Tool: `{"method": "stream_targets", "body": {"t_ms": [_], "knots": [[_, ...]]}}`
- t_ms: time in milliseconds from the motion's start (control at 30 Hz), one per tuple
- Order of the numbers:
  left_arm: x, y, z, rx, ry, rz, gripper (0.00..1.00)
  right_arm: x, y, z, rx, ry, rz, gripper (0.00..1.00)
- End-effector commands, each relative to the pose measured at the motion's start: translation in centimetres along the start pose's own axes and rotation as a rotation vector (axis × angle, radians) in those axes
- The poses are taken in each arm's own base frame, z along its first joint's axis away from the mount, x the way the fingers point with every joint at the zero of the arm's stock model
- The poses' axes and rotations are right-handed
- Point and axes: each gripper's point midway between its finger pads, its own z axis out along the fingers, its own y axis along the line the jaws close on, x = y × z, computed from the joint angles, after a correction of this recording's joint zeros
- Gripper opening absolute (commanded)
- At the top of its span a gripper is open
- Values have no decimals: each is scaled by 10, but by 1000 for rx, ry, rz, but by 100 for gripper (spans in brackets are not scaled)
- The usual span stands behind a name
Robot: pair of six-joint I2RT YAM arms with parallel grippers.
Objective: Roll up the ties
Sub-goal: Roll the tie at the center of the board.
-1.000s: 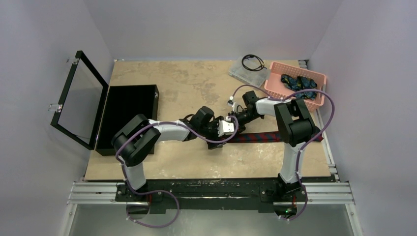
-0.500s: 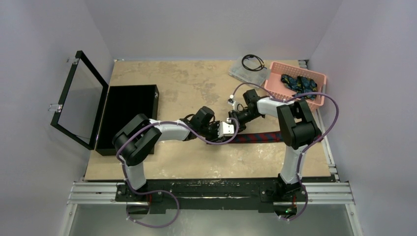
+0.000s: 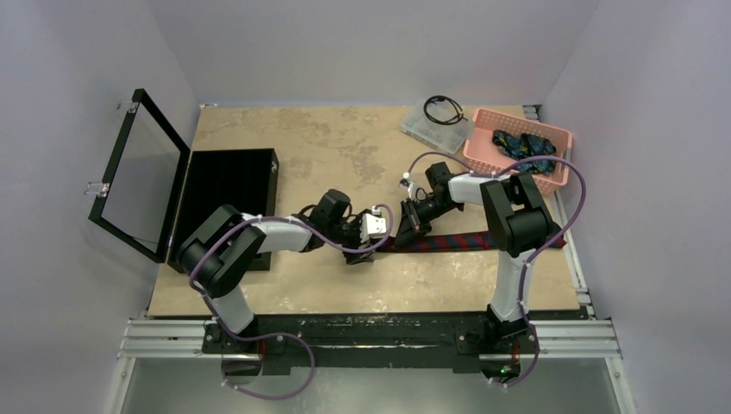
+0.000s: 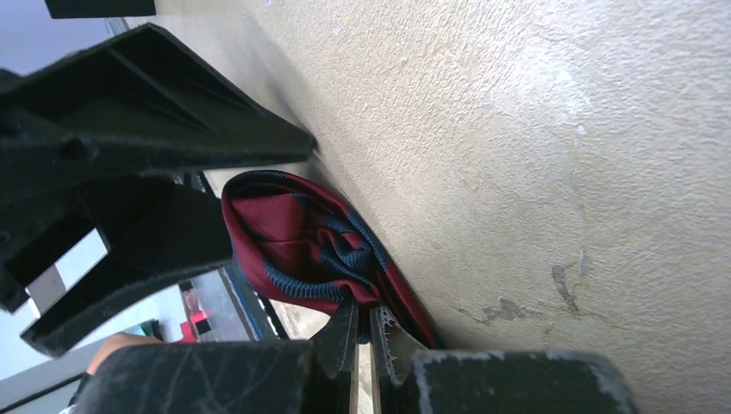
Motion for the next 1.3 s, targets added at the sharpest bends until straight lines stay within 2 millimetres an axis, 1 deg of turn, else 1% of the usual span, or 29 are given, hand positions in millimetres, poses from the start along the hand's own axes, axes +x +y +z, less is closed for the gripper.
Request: {"method": "stream_targets", "body": {"t_ms": [0,133,233,333,400,467,533,633,700,800,867,1033,1167,1267], "knots": [[-23,9,-19,-67,-146,-30,67,7,-39,9,141,14,-27,0],[-22,9,-18,-82,-179,-53,65,11,-42,12,141,16,-23,0],[-27,14,-12,-82,-200,-84,64,8,-42,12,139,9,-24,0],[-36,16,-11,-87,-241,-75,63,8,-42,12,141,10,-28,0],[-42,18,-11,-92,-261,-60,59,8,-42,11,144,12,-32,0],[-49,17,-11,-77,-274,-50,52,9,-42,11,142,13,-32,0],[-55,12,-10,-49,-277,-36,44,8,-41,10,139,12,-35,0],[-64,3,-8,-17,-280,-19,37,7,-40,10,137,9,-37,0],[-70,1,-6,-7,-289,-29,36,7,-40,11,137,8,-35,0],[-74,1,2,-7,-279,-37,37,6,-39,10,135,6,-35,0],[-73,3,10,-10,-256,-47,38,6,-38,10,131,3,-37,0],[-55,10,28,-32,-170,-86,39,4,-32,9,111,-3,-39,0],[-35,6,37,-20,-76,-81,41,3,-26,8,84,-8,-44,0],[-15,1,36,-15,-5,-68,41,2,-19,5,63,-16,-58,0]]}}
